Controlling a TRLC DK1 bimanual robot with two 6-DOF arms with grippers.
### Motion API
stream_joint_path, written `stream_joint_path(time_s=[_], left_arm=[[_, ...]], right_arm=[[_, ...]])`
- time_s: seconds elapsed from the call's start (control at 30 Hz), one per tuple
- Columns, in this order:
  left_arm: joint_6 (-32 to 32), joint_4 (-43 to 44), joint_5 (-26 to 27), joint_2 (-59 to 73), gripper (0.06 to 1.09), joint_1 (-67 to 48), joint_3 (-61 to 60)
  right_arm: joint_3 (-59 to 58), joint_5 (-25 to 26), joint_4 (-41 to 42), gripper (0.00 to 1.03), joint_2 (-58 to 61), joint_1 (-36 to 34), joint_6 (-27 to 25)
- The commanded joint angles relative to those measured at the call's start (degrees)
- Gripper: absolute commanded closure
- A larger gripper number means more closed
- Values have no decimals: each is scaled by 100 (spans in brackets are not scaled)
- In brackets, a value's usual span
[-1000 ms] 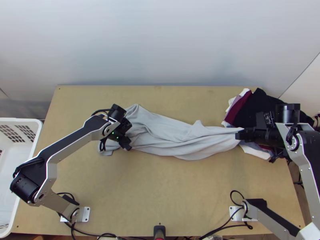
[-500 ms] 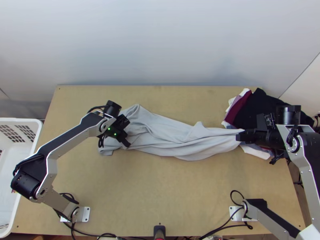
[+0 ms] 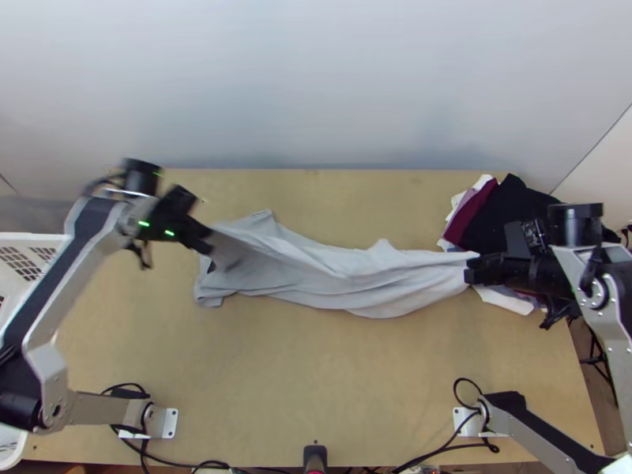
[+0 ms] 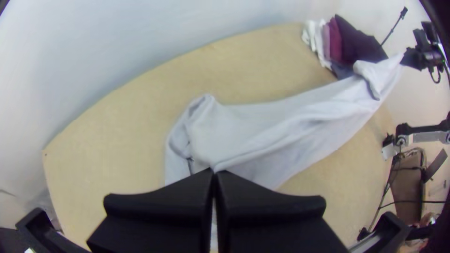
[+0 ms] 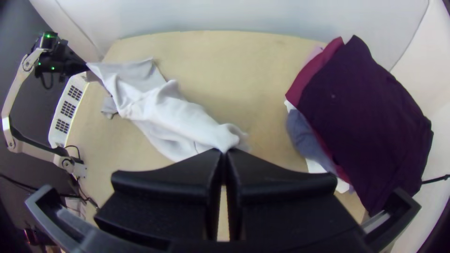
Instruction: Fold the t-shirt
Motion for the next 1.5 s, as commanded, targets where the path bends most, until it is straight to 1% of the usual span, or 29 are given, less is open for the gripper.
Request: stream_joint_path(time_s=[0.0, 0.13, 0.2, 0.33, 0.43, 0.53, 0.6, 0.67, 0.7, 0.77, 0.83, 1.07, 1.13, 1.17, 1.23, 1.3, 1.37, 1.43, 1.47], left_arm=[[-154, -521, 575, -736, 105, 1079, 981], [-295, -539, 628, -1070, 105, 1369, 1385], [-365, -600, 698, -1185, 105, 1492, 1684], [-620, -1163, 1006, -1229, 105, 1755, 2607], [-769, -1831, 1006, -1202, 105, 1791, 3652], [-963, -2340, 1006, -1229, 105, 1843, 4549], [-963, -2560, 962, -1360, 105, 1914, 4901], [-954, -2569, 927, -1677, 105, 2054, 4909], [-963, -2604, 918, -1826, 105, 2116, 4909], [-954, -2613, 909, -2143, 105, 2177, 4944], [-963, -2613, 900, -2406, 105, 2186, 5015], [-1200, -2692, 892, -3083, 105, 2072, 5032], [-1261, -2718, 892, -3224, 105, 2037, 4980], [-1279, -2736, 892, -3294, 105, 2010, 4944], [-1305, -2762, 892, -3356, 105, 1993, 4927], [-1305, -2754, 892, -3303, 105, 1984, 4848], [-1270, -2648, 900, -3215, 105, 1949, 4505], [-1191, -2349, 900, -3136, 105, 1931, 3969], [-1165, -2059, 900, -3127, 105, 1931, 3609]], right_arm=[[1082, 2, -210, 100, 95, 320, 89], [1733, -16, -210, 100, 139, 399, 124], [2269, -24, -280, 100, 192, 504, 133], [3025, -253, -333, 100, 201, 794, 186], [3754, -358, -403, 100, 201, 944, 194], [4273, -385, -394, 100, 201, 944, 230], [4510, -385, -394, 100, 183, 944, 230], [4677, -411, -394, 100, 130, 830, 238], [4730, -508, -394, 100, 78, 698, 282], [4721, -859, -403, 100, -54, 390, 397], [4642, -1105, -429, 100, -195, 206, 493], [4580, -1404, -684, 100, -538, -164, 555], [4580, -1650, -798, 100, -652, -357, 572], [4607, -1800, -816, 100, -696, -462, 660], [4826, -2011, -886, 100, -696, -691, 731], [4897, -2011, -895, 100, -634, -805, 748], [4721, -2002, -904, 100, -538, -823, 722], [4501, -2002, -878, 100, -327, -814, 581], [4369, -1993, -816, 100, -221, -805, 484]])
